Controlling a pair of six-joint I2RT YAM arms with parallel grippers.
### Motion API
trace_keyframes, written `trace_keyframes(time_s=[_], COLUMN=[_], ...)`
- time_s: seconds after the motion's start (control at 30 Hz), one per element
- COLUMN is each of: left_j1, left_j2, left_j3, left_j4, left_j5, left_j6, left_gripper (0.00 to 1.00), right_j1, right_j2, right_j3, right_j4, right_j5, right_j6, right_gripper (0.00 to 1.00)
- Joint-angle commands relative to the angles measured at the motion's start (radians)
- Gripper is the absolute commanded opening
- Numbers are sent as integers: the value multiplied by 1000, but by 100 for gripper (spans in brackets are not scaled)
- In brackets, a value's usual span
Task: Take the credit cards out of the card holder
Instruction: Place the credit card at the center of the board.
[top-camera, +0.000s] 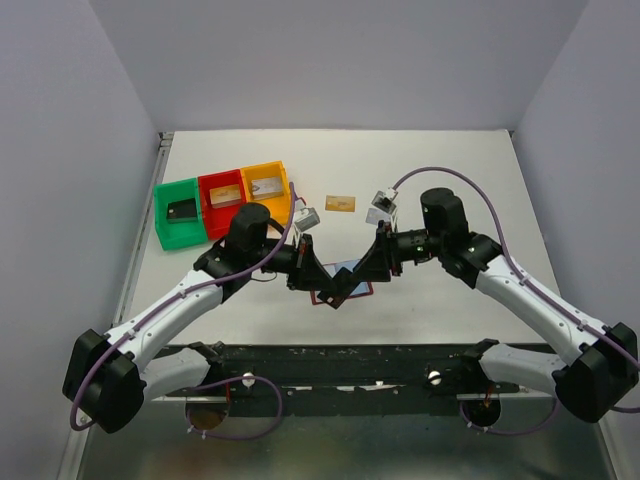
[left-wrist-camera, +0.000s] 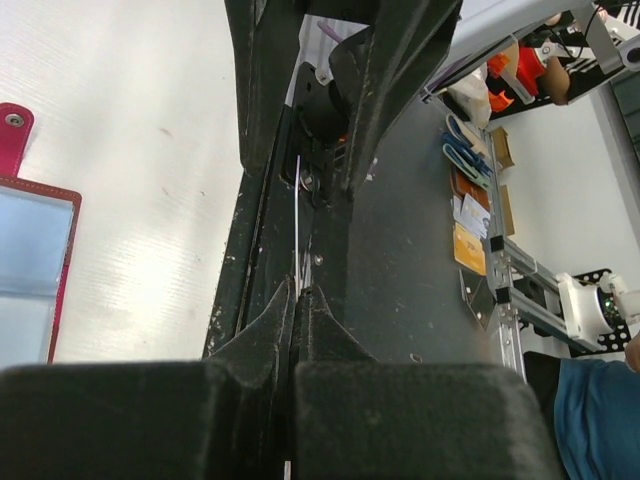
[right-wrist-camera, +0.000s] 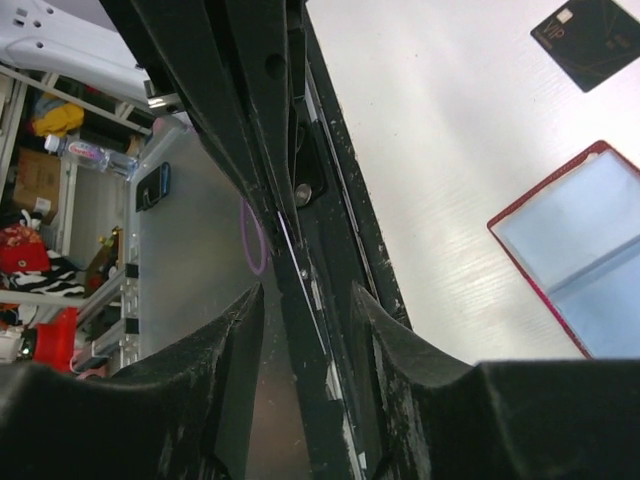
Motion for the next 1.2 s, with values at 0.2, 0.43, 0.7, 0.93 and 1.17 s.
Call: trace_keyframes(time_s=[0.2,0.43,0.7,0.93,1.17], left_j1=[1,21,113,117,119], left_j2=[10,-39,-326,-427,-418], left_j3=[28,-4,-194,-406,-443], left_j4=[-7,5,215,520,585], left_j5=[30,-36,-301,-438,-461], left_j6=[19,22,-130,-321,-355], left_gripper=[0,44,99,98,90], right_j1=[41,41,38,38,36], right_j2=[45,19,-37,-44,-19], right_j3=[48,5,-127,-299,-362], right_j4=[-89,-2,287,778,1001], right_j5=[32,57,187,204,206], right_j6=[-64,12,239,517,634], right_gripper=[22,0,0,0,0])
